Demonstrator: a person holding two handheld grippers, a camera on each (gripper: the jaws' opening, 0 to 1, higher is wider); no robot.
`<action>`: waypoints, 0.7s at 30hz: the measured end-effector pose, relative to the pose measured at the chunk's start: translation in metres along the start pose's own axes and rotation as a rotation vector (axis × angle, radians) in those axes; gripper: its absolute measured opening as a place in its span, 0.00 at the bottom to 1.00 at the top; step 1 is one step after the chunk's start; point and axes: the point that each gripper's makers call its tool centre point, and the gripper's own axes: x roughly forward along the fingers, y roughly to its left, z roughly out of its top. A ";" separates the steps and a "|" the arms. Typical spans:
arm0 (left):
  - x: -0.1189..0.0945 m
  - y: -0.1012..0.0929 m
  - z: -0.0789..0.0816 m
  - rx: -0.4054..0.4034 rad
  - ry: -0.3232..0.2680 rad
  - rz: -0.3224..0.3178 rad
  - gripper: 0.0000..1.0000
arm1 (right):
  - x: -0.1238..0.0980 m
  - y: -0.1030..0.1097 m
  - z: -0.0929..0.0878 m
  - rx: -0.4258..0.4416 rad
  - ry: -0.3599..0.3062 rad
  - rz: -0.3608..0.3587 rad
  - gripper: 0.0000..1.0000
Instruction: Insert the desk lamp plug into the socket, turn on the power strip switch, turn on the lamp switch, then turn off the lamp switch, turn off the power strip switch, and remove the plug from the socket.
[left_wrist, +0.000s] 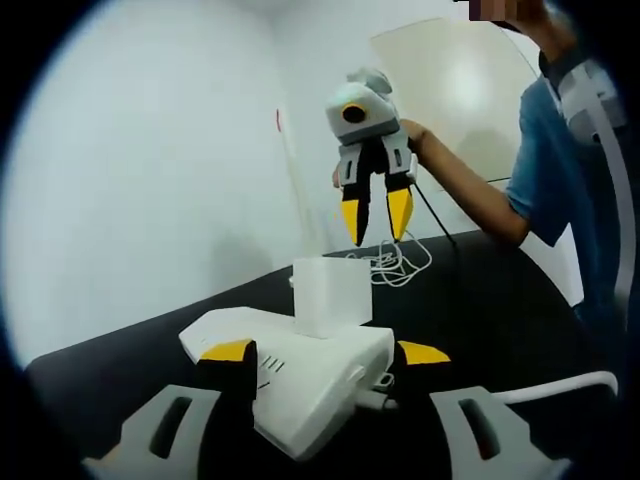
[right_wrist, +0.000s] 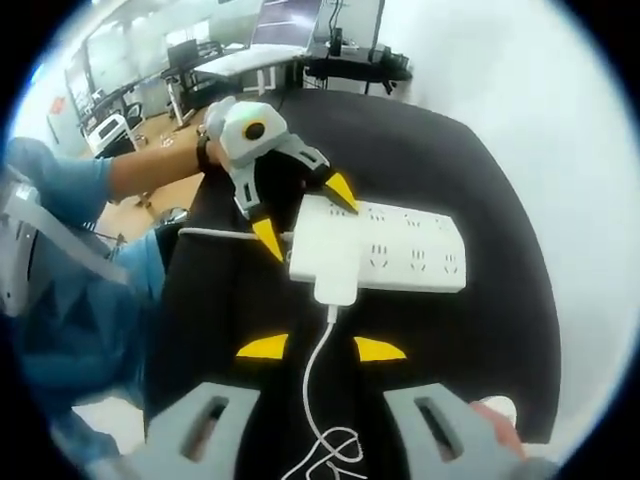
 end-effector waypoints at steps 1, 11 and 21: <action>0.000 0.000 0.000 0.000 0.000 0.000 0.53 | 0.001 0.001 0.000 0.001 0.002 0.002 0.25; -0.004 0.009 -0.004 -0.001 0.000 0.001 0.53 | 0.010 0.006 -0.006 -0.002 0.051 0.021 0.25; -0.004 0.010 -0.005 -0.001 0.001 0.001 0.53 | 0.014 0.001 -0.013 0.019 0.080 0.008 0.25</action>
